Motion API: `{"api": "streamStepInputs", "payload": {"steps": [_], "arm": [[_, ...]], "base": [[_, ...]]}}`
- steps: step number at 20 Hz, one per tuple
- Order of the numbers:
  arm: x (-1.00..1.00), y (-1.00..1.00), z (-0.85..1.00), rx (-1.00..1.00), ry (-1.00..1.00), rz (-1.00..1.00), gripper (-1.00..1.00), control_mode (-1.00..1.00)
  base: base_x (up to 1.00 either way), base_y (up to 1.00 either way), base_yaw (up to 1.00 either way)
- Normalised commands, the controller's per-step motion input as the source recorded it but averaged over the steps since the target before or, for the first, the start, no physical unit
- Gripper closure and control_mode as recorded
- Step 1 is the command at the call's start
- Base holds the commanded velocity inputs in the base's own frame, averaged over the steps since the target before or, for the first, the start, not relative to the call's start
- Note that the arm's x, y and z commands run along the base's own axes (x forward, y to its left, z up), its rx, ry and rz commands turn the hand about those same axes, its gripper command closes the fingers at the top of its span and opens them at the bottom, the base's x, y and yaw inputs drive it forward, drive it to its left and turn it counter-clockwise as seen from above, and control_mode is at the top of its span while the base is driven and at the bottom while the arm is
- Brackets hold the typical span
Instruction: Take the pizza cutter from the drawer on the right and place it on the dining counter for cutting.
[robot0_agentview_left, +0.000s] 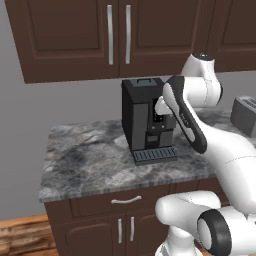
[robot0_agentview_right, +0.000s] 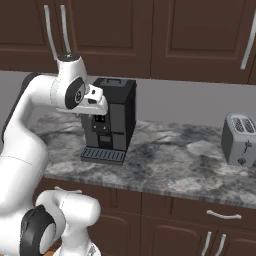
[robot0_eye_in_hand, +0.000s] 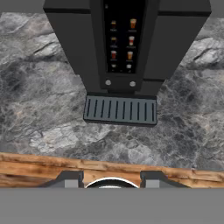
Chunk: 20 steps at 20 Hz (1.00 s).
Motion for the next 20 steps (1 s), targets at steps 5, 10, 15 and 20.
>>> {"api": "streamStepInputs", "payload": {"steps": [5,10,15,20], "arm": [[-0.16,-0.24,-0.02,0.03,0.0,0.0,-1.0,-1.0],[-0.23,-0.86,-0.14,0.11,0.0,-0.02,-1.0,-1.0],[-0.06,-0.86,-0.14,0.13,0.0,-0.1,-1.0,-1.0],[-0.05,-0.77,-0.18,0.14,0.0,-0.17,-1.0,-1.0]], "base": [[0.0,0.0,0.0],[0.0,0.0,0.0],[0.0,0.0,0.0],[0.0,0.0,0.0]]}}
